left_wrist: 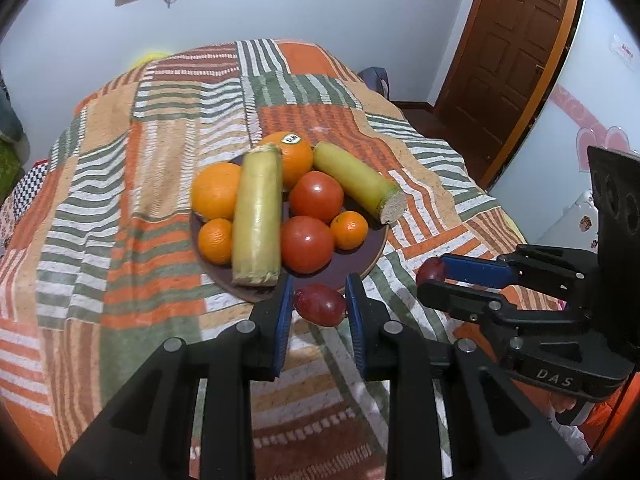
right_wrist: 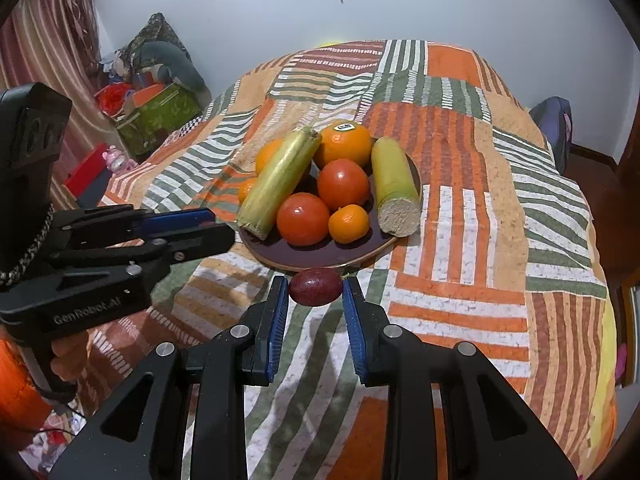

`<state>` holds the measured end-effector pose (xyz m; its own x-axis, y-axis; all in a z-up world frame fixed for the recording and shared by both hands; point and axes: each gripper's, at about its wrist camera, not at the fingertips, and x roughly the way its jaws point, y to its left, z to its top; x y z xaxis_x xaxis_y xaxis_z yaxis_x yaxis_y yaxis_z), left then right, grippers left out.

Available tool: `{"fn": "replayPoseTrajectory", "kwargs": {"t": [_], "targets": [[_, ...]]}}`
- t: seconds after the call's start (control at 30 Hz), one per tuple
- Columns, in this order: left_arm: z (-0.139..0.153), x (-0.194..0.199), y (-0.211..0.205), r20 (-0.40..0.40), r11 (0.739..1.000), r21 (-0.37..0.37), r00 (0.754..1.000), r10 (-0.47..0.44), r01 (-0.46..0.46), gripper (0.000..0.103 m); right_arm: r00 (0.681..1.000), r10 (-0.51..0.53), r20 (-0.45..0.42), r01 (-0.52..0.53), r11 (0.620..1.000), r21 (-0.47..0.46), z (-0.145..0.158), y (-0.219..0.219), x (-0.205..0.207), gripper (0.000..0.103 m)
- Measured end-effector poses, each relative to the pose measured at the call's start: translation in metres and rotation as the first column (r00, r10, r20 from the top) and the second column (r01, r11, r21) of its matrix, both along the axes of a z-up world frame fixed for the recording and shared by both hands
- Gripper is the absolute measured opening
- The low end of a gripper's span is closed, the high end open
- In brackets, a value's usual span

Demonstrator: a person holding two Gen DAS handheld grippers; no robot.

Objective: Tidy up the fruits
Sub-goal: 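Carry both dates to the plate and lower them beside the tomatoes, then open both tools and withdraw them from the plate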

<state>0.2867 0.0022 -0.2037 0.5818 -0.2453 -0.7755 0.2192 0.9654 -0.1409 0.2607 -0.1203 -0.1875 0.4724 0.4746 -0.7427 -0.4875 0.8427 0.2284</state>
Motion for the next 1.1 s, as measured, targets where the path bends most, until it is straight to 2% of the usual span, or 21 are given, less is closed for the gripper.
{"fn": "replayPoseTrajectory", "kwargs": {"t": [0.3,0.87,1.1], "targets": [[-0.025,0.02,-0.005,-0.048,0.999,-0.026,0.999,-0.02,0.019,0.027,1.0,-0.001,-0.014,0.001,1.0,-0.001,-0.009,0.001,0.017,0.026],[-0.045,0.034,-0.003,-0.076,1.0,-0.012,0.997,-0.003,0.002,0.027,0.999,0.029,-0.037,-0.029,1.0,-0.003,-0.027,0.015,0.038,0.026],[-0.049,0.038,0.004,-0.117,0.998,-0.064,0.993,0.011,-0.018,0.029,0.999,0.019,-0.042,-0.019,1.0,0.005,-0.03,0.017,0.044,0.026]]}}
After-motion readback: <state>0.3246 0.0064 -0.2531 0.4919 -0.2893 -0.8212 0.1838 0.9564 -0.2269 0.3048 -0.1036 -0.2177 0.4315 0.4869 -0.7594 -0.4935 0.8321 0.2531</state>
